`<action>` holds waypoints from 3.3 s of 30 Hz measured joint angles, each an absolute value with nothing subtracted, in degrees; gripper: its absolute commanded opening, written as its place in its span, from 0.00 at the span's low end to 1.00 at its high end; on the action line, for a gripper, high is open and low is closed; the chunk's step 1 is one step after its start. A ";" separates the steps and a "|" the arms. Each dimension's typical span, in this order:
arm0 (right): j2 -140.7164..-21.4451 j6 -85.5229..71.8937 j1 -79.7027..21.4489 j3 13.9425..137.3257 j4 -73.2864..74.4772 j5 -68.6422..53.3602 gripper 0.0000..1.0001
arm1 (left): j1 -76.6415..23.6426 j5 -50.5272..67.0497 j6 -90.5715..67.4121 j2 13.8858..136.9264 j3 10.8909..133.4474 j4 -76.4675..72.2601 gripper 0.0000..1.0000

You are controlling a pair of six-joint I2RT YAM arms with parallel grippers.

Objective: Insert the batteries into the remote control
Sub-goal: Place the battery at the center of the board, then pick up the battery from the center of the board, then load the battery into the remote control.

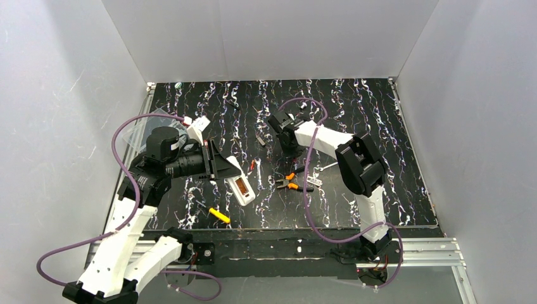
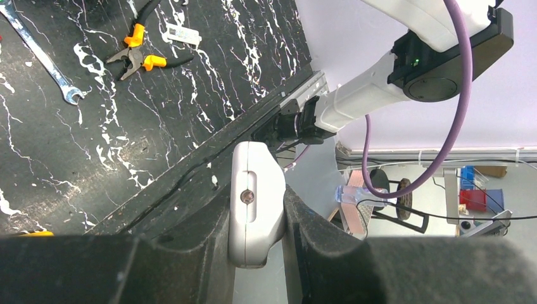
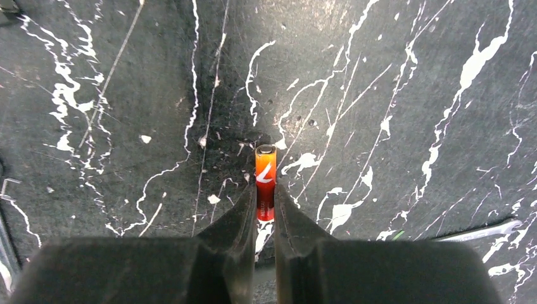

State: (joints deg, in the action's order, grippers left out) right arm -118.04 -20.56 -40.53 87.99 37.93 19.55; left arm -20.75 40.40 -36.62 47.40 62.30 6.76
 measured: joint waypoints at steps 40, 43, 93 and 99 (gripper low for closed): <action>-81.17 -19.38 -40.23 74.02 31.46 9.76 0.01 | -21.23 38.81 -34.85 46.59 50.54 -22.61 0.00; -75.29 -18.90 -40.23 68.88 27.79 7.73 0.01 | -21.23 40.14 -34.39 47.22 44.97 -34.74 0.00; -47.29 -1.04 -40.25 67.53 27.14 -2.83 0.01 | -26.28 32.99 -71.46 59.61 40.23 -81.10 0.00; -46.87 -1.04 -40.25 65.52 26.98 -2.83 0.01 | -28.27 39.48 -66.52 58.50 41.87 -80.71 0.00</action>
